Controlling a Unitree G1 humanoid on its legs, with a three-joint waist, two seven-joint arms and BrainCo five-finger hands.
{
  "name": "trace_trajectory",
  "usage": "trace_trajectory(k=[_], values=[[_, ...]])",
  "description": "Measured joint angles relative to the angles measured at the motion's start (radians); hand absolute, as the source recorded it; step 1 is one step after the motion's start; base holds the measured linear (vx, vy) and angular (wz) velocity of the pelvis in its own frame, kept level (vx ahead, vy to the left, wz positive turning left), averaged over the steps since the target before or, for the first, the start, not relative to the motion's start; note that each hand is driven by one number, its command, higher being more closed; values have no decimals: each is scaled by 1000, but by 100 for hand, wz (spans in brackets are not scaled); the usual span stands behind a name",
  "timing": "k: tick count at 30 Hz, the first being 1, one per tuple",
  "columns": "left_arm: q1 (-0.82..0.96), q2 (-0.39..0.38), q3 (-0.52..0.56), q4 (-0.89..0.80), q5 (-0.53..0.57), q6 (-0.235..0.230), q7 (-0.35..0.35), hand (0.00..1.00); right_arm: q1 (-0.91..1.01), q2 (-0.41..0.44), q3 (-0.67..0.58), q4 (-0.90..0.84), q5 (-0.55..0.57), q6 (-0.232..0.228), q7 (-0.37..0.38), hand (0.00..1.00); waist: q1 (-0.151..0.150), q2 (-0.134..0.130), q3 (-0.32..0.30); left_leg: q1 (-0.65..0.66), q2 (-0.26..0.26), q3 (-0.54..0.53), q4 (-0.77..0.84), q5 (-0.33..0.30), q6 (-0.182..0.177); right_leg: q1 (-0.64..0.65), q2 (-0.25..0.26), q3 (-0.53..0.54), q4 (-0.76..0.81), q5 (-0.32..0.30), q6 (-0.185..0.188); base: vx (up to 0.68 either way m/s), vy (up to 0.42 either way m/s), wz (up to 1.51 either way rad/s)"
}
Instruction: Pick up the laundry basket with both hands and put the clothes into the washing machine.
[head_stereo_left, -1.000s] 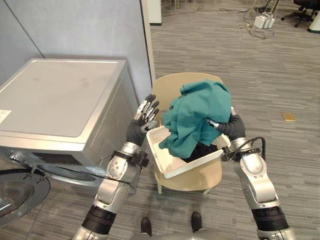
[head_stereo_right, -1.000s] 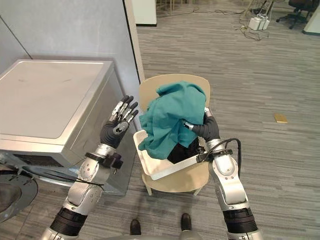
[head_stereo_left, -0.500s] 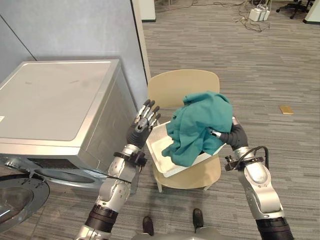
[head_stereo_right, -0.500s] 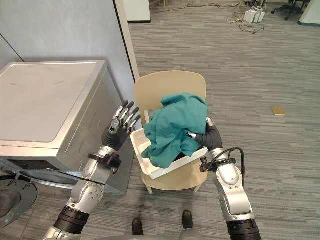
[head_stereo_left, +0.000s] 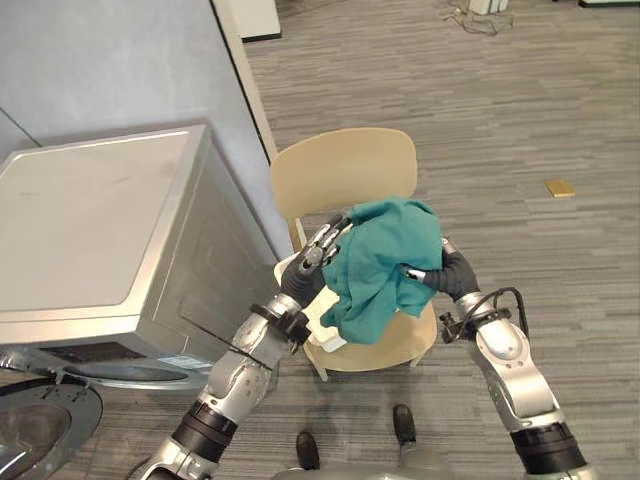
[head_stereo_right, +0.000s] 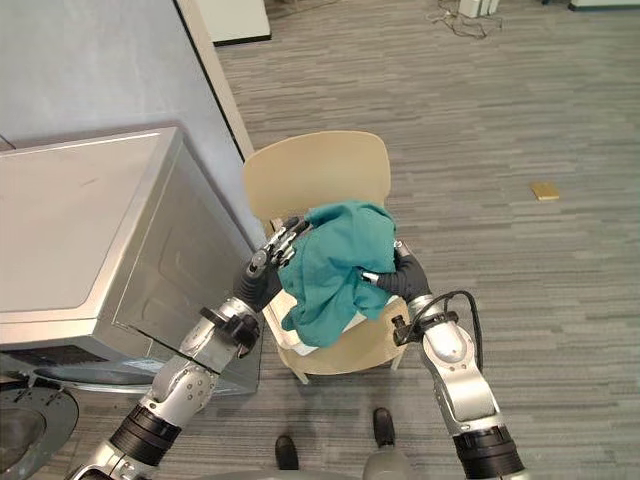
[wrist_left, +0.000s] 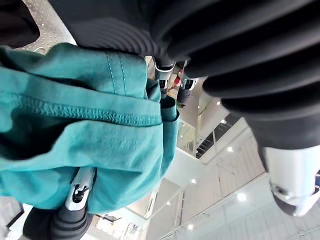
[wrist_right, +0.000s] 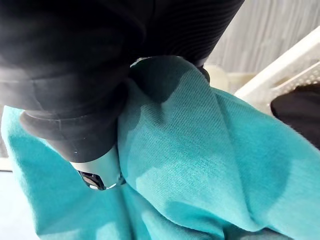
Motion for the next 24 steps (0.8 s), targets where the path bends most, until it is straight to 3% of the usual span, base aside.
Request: trace_trajectory(k=[6, 17, 24], values=[[-19, 0, -9, -2, 3, 0, 0, 0, -61, -1, 25, 37, -14, 2, -4, 100, -1, 10, 3, -11, 3, 24, 0, 0, -1, -27, 5, 25, 0, 11, -2, -1, -4, -14], [-21, 61, -45, -5, 3, 1, -2, 0, -76, -4, 51, 67, -12, 2, -1, 100, 0, 1, 9, -4, 12, 23, 0, -1, -1, -20, 1, 28, 0, 20, -11, 0, 0, 0], [-27, 131, -51, -42, 198, -18, -28, 0, -88, -8, 44, 82, 6, 2, 1, 100, 2, -13, 22, 4, 15, 21, -1, -4, -6, -9, 2, 24, -3, 17, -8, 0, 0, 0]])
